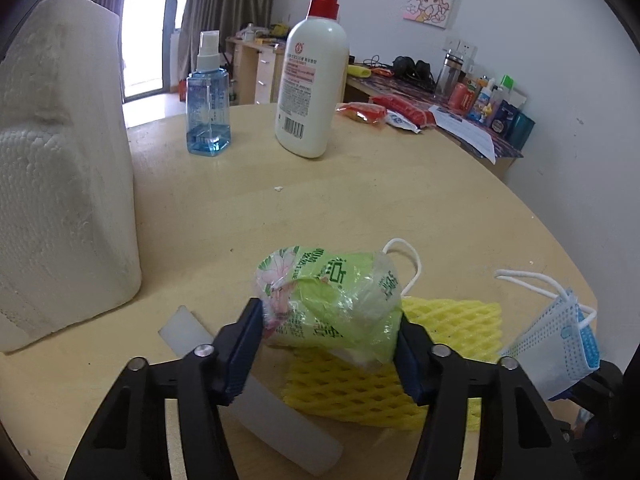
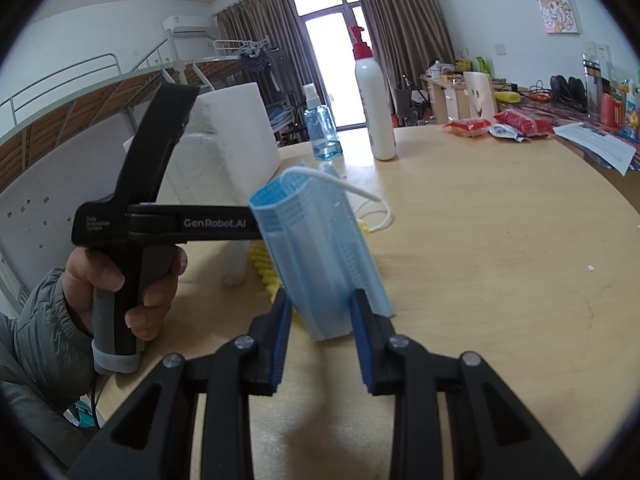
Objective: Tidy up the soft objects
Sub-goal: 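Close the left gripper on the green-wrapped packet while the right tool holds the mask, then lift the green packet with the left gripper while the right gripper lifts the mask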
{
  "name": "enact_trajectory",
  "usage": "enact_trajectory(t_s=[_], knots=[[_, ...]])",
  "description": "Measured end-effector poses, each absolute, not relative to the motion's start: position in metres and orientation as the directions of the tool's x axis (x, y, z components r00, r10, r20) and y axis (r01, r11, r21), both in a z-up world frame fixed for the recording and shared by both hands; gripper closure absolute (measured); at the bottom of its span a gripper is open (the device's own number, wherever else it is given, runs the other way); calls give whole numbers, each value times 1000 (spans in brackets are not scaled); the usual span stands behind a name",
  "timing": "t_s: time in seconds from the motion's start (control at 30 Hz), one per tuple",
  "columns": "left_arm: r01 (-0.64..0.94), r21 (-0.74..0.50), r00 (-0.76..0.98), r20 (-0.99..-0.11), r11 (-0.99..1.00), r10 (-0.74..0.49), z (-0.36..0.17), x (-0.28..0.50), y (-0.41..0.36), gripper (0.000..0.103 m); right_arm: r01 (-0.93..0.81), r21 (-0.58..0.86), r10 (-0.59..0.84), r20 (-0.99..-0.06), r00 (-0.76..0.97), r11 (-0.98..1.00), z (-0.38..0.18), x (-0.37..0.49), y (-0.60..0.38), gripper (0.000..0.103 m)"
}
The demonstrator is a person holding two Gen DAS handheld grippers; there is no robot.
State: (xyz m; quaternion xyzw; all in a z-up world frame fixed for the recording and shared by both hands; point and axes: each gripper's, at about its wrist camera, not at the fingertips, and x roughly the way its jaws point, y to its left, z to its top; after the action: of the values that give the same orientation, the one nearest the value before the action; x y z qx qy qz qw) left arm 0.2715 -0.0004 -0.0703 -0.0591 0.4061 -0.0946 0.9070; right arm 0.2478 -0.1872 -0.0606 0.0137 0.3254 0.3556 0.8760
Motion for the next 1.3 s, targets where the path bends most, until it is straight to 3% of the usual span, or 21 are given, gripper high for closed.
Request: enact_trajectory(t_s=[0.13, 0.47, 0.67, 0.83, 0.87, 0.9, 0.97, 1.3], knots=[[120, -193, 656, -720, 974, -224, -69, 270, 1, 53, -620, 260, 637, -565, 524, 740, -61, 249, -186, 69], [79, -202, 717, -668, 976, -196, -60, 258, 12, 53, -604, 242, 617, -561, 551, 759, -60, 246, -186, 69], [75, -189, 748, -639, 979, -181, -54, 253, 13, 53, -574, 235, 589, -572, 571, 784, -58, 246, -187, 81], [71, -174, 764, -623, 982, -165, -51, 250, 12, 53, -508, 239, 541, -581, 609, 828, -53, 249, -195, 81], [71, -174, 766, -621, 982, -165, -51, 250, 13, 53, -481, 223, 511, -585, 629, 848, -50, 249, -198, 76], [71, -170, 766, -622, 983, -162, -51, 250, 12, 53, -462, 210, 488, -591, 642, 862, -49, 250, -199, 62], [71, -166, 768, -620, 984, -160, -50, 249, 12, 53, -433, 201, 460, -596, 657, 879, -47, 251, -200, 46], [70, -163, 781, -605, 984, -156, -48, 245, 12, 53, -348, 172, 372, -648, 665, 922, -48, 263, -183, 40]])
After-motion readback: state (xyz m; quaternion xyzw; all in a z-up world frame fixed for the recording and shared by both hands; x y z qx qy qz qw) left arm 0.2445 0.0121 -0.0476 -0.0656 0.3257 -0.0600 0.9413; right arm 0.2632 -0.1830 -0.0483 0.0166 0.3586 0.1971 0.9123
